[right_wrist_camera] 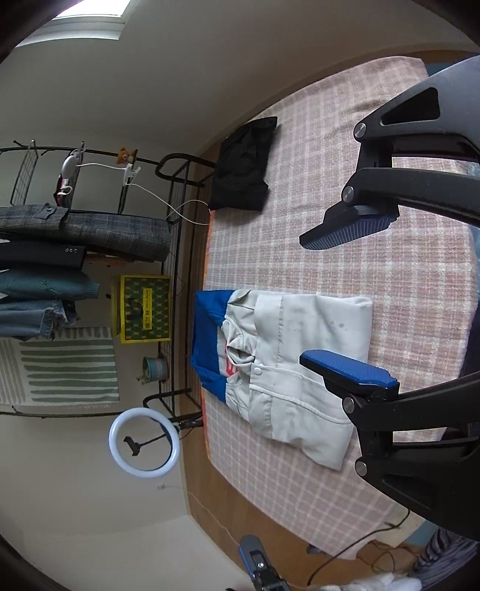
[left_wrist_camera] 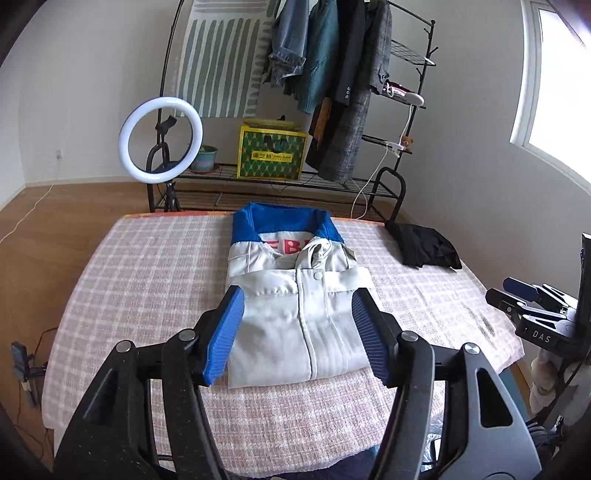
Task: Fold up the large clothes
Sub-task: 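Withdraw both grippers and move them toward the blue collar, then grasp the blue collar with the left gripper while the right gripper grasps it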
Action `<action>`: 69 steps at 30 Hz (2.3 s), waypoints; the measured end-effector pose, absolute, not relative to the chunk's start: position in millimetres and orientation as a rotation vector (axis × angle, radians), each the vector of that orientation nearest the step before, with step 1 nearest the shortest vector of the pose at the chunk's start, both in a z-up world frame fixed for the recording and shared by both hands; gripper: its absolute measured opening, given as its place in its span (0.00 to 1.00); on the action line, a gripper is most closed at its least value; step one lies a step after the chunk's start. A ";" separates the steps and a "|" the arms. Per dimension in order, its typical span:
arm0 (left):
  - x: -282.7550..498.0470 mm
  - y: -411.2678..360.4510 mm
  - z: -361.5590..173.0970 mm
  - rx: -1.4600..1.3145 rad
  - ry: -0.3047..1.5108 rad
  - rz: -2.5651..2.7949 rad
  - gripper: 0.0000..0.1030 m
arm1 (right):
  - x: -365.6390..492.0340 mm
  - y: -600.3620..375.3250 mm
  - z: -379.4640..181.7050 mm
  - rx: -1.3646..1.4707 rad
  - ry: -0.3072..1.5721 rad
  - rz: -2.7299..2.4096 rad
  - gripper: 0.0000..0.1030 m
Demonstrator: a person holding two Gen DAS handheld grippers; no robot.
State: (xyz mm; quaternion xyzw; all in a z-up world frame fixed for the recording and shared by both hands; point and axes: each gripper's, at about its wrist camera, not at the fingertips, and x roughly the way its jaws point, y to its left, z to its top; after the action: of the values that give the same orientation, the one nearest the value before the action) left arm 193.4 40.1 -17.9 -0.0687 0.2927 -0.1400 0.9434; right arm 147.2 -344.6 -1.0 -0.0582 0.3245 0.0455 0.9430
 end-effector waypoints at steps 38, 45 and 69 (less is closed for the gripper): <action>613.1 46.6 -73.3 -0.164 0.800 -0.382 0.77 | 507.4 -364.8 -25.6 0.179 0.709 0.384 0.63; 698.0 31.8 -171.6 -0.207 0.945 -0.354 0.77 | 605.5 -369.6 -123.5 0.258 0.847 0.367 0.63; 770.8 0.3 -247.9 -0.092 0.987 -0.277 0.10 | 696.3 -308.6 -192.8 0.126 0.982 0.376 0.04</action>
State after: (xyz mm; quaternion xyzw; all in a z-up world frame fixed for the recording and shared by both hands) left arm 770.8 0.3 -247.9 -0.0439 0.4719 -0.1326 0.8705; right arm 696.3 -308.6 -192.8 0.0599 0.4685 0.1793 0.8630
